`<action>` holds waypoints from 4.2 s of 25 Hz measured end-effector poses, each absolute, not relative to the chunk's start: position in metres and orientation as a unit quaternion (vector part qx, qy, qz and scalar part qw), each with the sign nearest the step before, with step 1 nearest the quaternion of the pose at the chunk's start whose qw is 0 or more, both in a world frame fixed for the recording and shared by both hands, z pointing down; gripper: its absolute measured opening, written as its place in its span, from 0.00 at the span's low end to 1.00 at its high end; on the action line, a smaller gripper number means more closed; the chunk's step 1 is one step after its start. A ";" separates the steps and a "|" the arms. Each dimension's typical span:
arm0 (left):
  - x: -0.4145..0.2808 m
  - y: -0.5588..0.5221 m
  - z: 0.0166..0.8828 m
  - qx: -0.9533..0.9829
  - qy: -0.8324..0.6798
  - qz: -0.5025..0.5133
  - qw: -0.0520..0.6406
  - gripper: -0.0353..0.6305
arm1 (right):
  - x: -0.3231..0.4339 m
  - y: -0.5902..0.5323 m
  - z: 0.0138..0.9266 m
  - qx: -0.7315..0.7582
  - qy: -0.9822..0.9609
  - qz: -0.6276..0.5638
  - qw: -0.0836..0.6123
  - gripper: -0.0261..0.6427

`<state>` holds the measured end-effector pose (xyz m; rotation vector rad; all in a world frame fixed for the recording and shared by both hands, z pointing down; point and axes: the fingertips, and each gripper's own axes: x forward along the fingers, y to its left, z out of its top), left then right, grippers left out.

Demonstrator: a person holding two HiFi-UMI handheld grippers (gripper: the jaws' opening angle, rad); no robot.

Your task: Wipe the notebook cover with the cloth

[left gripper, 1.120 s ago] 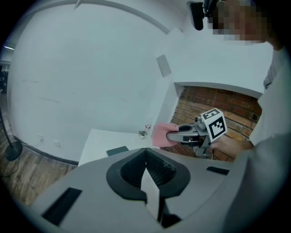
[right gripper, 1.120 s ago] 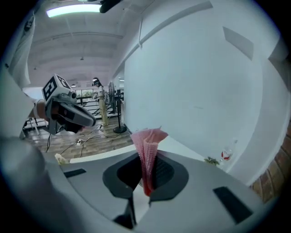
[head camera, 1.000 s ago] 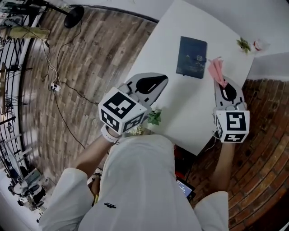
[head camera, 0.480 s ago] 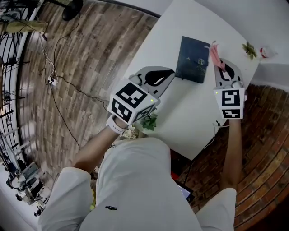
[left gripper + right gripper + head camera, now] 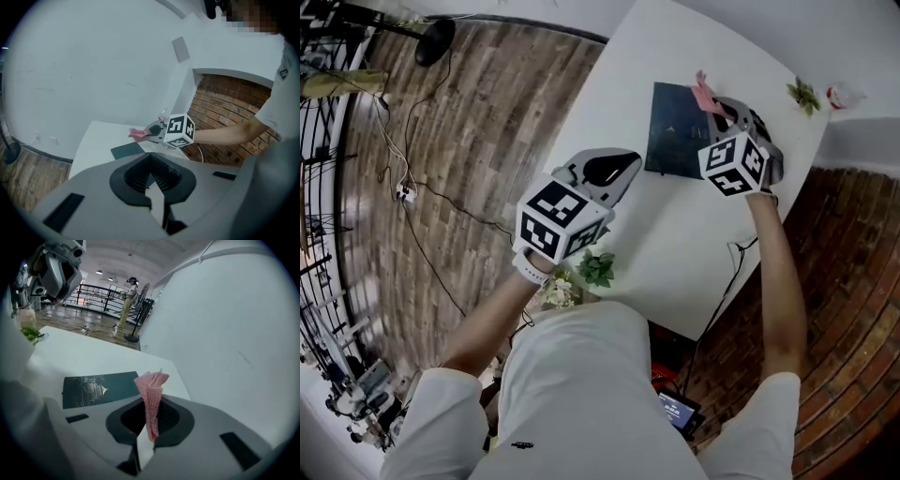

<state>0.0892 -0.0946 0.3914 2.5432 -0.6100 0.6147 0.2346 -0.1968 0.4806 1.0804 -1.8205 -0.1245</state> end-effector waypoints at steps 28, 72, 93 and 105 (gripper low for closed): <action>0.114 -0.081 0.416 0.914 -0.207 0.256 0.238 0.08 | 0.232 -0.175 0.567 0.301 -0.737 -0.014 0.605 0.06; 0.091 -0.075 0.415 0.914 -0.216 0.238 0.249 0.08 | 0.175 -0.105 0.483 0.260 -0.782 -0.062 0.563 0.07; 0.076 -0.092 0.433 0.906 -0.213 0.237 0.279 0.08 | 0.200 -0.234 0.567 0.305 -0.683 -0.071 0.660 0.06; 0.066 -0.092 0.436 0.905 -0.214 0.229 0.287 0.08 | 0.191 -0.211 0.570 0.288 -0.683 -0.039 0.670 0.06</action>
